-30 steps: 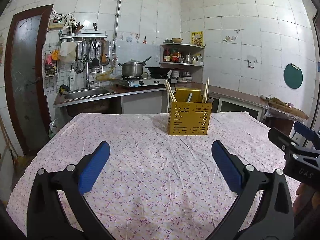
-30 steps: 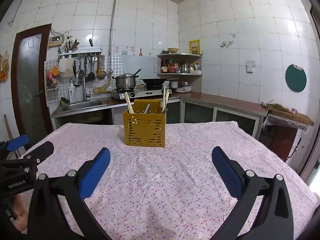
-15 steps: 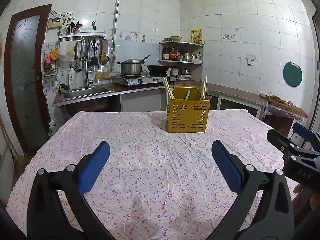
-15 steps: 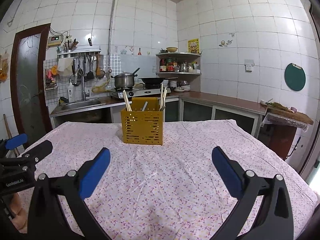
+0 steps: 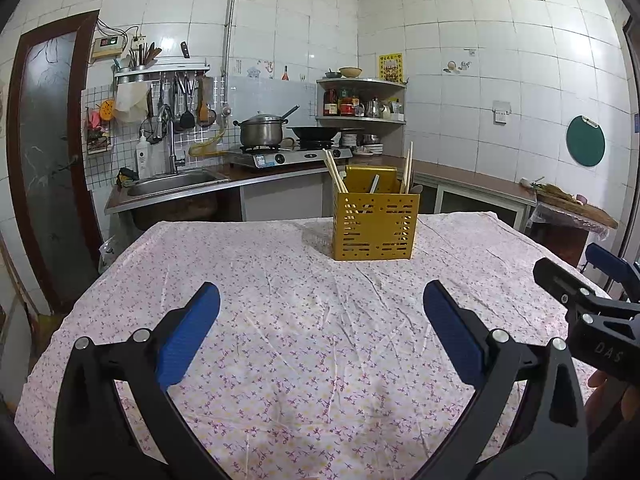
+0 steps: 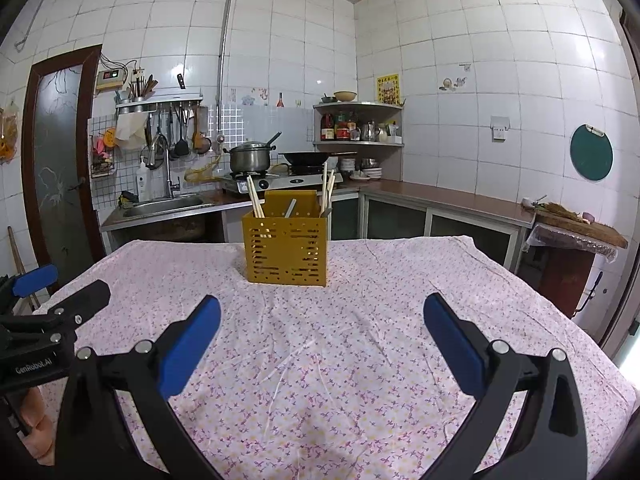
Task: Organize utensils
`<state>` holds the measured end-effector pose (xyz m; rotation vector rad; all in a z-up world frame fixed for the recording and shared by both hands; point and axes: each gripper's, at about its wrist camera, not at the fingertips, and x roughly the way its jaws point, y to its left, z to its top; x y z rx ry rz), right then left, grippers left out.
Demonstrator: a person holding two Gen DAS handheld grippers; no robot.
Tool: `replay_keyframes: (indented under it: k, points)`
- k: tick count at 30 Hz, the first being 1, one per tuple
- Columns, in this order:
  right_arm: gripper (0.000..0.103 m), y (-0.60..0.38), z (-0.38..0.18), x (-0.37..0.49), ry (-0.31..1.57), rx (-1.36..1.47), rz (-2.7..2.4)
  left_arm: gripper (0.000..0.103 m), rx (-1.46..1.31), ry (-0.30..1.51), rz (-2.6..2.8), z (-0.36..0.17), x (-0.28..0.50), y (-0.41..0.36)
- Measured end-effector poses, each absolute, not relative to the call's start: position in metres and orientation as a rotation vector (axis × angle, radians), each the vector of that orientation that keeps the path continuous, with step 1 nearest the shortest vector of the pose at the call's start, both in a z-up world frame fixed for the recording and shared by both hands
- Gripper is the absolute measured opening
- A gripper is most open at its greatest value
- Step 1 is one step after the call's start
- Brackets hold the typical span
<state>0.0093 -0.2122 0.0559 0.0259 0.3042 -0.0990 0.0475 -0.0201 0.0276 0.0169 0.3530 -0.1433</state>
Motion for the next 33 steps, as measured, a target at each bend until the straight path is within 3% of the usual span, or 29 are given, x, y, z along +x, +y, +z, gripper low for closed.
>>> replay_keyframes:
  k: [33]
  points:
    - [0.099,-0.2143,0.0525,0.0127,0.309,0.057,-0.109,0.098,0.018,0.318,-0.147,0.0274,0.0410,-0.0184]
